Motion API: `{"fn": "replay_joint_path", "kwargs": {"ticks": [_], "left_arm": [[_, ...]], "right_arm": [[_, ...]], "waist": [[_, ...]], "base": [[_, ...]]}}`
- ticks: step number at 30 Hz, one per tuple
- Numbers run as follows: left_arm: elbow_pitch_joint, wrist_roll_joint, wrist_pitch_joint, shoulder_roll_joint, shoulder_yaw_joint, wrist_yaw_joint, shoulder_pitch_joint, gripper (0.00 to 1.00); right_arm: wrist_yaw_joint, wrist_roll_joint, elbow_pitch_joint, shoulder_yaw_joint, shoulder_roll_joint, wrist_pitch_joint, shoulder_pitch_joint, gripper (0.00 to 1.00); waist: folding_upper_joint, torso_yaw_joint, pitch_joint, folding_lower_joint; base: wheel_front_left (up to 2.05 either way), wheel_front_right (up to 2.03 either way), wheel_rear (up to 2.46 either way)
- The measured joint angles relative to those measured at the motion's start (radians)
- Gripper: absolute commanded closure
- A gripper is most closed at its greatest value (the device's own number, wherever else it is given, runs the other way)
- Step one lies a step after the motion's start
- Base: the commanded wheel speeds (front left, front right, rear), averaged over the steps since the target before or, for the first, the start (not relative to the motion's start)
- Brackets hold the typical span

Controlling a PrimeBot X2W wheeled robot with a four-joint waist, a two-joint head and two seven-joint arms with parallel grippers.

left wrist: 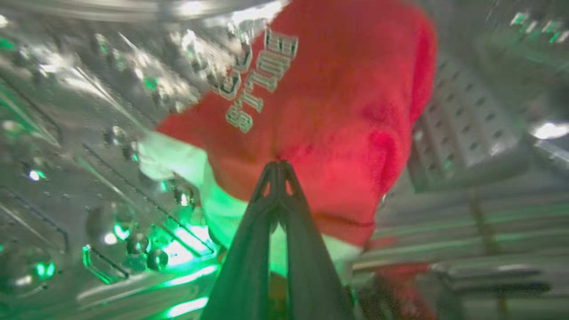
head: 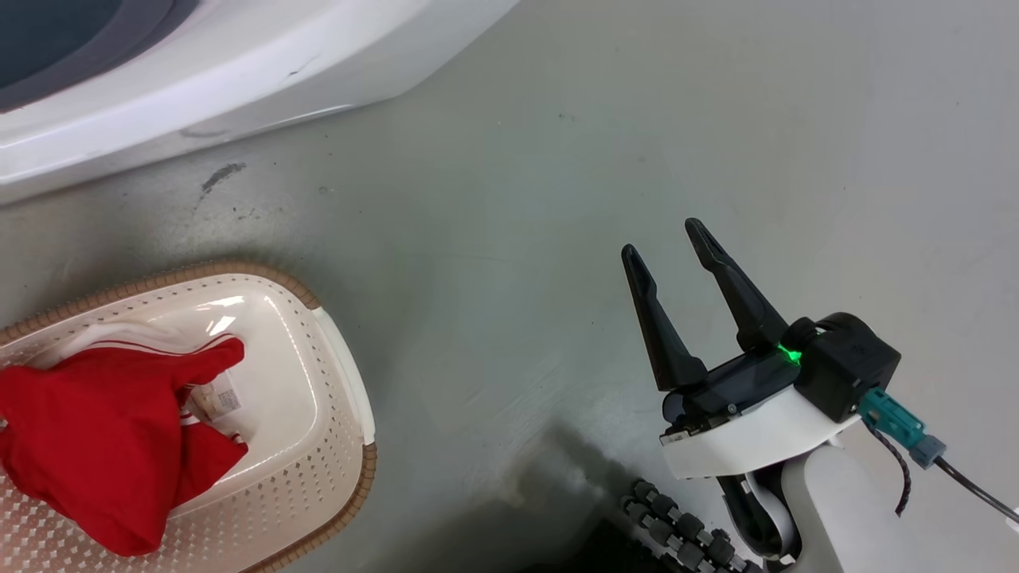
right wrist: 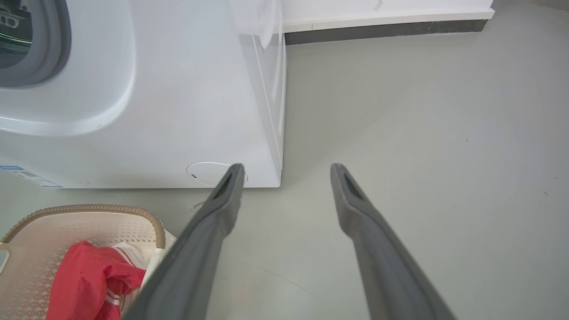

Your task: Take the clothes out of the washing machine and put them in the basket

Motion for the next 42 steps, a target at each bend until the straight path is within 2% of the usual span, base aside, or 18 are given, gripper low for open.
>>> {"fn": "replay_joint_path", "kwargs": {"ticks": [8,9,12,16,22,32,33,34,35,36,37,42], "left_arm": [[-0.084,-0.05,-0.192,-0.032,0.033,0.075,0.112,1.0],[-0.087,-0.081,-0.259,-0.056,0.049,0.096,0.171,1.0],[-0.079,-0.122,-0.332,-0.088,0.073,0.112,0.246,1.0],[-0.062,-0.163,-0.425,-0.137,0.093,0.121,0.343,1.0],[-0.028,-0.203,-0.509,-0.166,0.109,0.114,0.418,1.0],[0.01,-0.211,-0.595,-0.183,0.097,0.092,0.414,1.0],[0.015,-0.211,-0.602,-0.186,0.096,0.089,0.411,0.84],[0.021,-0.211,-0.607,-0.188,0.094,0.088,0.406,0.62],[0.028,-0.212,-0.615,-0.19,0.094,0.088,0.401,0.62],[0.033,-0.212,-0.618,-0.19,0.092,0.087,0.397,0.47],[0.039,-0.212,-0.623,-0.19,0.089,0.085,0.392,0.0],[0.064,-0.209,-0.63,-0.181,0.076,0.07,0.351,0.0]], "right_arm": [[0.0,-0.008,0.009,-0.025,0.0,0.0,-0.005,0.0],[0.0,-0.018,0.016,-0.044,0.0,0.0,-0.004,0.0],[0.0,-0.036,0.029,-0.06,0.001,0.0,-0.002,0.0],[0.0,-0.052,0.045,-0.086,0.001,0.0,0.021,0.0],[0.0,-0.068,0.058,-0.104,0.001,0.0,0.044,0.0],[0.0,-0.066,0.054,-0.1,0.001,0.0,0.044,0.0],[0.0,-0.065,0.052,-0.099,0.001,0.0,0.043,0.0],[0.0,-0.065,0.05,-0.098,0.001,0.0,0.043,0.0],[0.0,-0.064,0.049,-0.098,0.001,0.0,0.042,0.0],[0.0,-0.063,0.047,-0.097,0.001,0.0,0.042,0.0],[0.0,-0.062,0.045,-0.096,0.001,0.0,0.041,0.0],[0.0,-0.052,0.039,-0.091,0.0,0.0,0.04,0.0]], "waist": [[0.0,0.012,-0.055,0.0],[0.0,0.021,-0.089,-0.0001],[0.0,0.03,-0.134,-0.0001],[0.0,0.047,-0.205,-0.0001],[0.0,0.083,-0.29,-0.0002],[0.0,0.116,-0.299,-0.0002],[0.0,0.115,-0.296,-0.0002],[0.0,0.115,-0.294,-0.0002],[0.0,0.115,-0.292,-0.0002],[0.0,0.114,-0.289,-0.0002],[0.0,0.113,-0.286,-0.0002],[0.0,0.104,-0.262,-0.0001]], "base": [[0.0,0.0,0.0],[0.0,0.0,0.0],[0.0,0.0,0.0],[0.0,0.0,0.0],[0.0,0.0,0.0],[0.0,0.0,0.0],[0.0,0.0,0.0],[0.0,0.0,0.0],[0.0,0.0,0.0],[0.0,0.0,0.0],[0.0,0.0,0.0],[0.0,0.0,0.0]]}}
